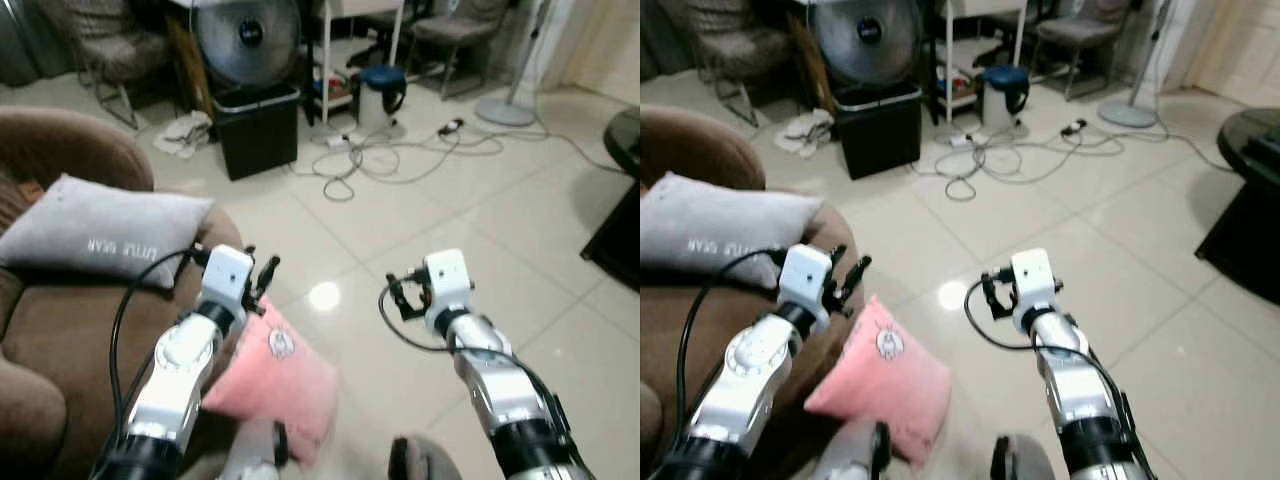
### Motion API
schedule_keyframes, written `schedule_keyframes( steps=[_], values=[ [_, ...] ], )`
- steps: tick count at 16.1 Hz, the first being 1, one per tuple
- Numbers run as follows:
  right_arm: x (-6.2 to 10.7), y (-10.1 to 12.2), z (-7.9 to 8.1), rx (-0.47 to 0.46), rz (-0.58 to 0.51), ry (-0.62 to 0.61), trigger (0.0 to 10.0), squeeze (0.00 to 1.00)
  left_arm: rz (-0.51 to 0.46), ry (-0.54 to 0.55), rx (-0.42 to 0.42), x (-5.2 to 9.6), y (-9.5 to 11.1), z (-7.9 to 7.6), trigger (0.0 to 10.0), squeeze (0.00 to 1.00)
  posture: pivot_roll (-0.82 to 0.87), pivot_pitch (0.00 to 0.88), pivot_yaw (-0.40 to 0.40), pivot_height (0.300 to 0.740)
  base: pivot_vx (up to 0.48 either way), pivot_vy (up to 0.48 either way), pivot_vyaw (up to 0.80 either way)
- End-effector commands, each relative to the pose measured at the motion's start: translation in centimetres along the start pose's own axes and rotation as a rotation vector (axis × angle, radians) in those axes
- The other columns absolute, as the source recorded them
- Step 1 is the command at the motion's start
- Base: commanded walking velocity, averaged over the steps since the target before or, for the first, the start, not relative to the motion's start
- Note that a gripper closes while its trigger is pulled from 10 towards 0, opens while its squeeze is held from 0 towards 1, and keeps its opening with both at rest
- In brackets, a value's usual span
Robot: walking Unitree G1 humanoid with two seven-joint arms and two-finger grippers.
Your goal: Move the pillow to the sofa from floor
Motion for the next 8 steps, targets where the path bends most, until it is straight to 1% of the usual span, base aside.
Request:
schedule_keyframes(
  steps=[1,8],
  values=[
    [-0.06,0.21,-0.1,-0.005,-0.001,-0.002,10.0,0.0,0.023,0.011,-0.011,-0.01,-0.38,0.24,10.0,0.0,0.04,0.0,0.005,0.614,0.0,0.0,0.0],
    [-0.09,0.17,-0.13,-0.004,0.002,-0.002,10.0,0.0,0.02,-0.008,-0.015,-0.05,-0.35,-0.03,10.0,0.0,0.04,0.0,0.005,0.614,0.0,0.0,0.0]
  ],
)
Point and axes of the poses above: a point about 5 cm out from each wrist's last joint towards the gripper, its own x axis pointing back from the gripper into the wrist, its own y axis along the axis of the wrist's last joint, z = x × y, the point moved 4 cm from there along -x, pointing out of the wrist towards the gripper, and after that the axes turned 7 degrees about x, right-handed, at the moved point
